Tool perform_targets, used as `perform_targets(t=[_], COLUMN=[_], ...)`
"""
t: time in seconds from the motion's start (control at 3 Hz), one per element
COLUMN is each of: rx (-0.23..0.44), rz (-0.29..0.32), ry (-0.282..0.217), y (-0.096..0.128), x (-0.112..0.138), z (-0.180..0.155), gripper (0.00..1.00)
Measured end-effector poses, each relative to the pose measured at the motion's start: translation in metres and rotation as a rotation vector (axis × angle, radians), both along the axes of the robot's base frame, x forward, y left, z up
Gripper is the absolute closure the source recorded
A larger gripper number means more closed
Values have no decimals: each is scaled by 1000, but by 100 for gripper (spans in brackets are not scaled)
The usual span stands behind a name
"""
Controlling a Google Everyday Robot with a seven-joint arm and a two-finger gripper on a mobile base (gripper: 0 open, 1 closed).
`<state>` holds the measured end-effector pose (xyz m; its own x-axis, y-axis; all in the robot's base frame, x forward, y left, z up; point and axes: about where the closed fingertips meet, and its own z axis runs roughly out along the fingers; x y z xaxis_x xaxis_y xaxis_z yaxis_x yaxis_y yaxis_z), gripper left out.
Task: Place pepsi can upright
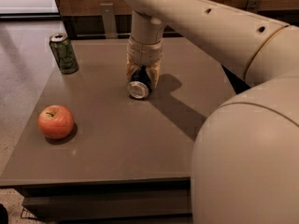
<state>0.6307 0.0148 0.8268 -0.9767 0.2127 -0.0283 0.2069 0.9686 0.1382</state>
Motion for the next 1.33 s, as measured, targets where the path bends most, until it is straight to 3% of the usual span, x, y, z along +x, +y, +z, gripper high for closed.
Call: perform_targets(t=[0.67, 1.33], rx=[0, 2], rz=[0, 89], ry=[0, -244], y=[0, -22], x=[0, 6], z=[0, 82], gripper=[100, 100])
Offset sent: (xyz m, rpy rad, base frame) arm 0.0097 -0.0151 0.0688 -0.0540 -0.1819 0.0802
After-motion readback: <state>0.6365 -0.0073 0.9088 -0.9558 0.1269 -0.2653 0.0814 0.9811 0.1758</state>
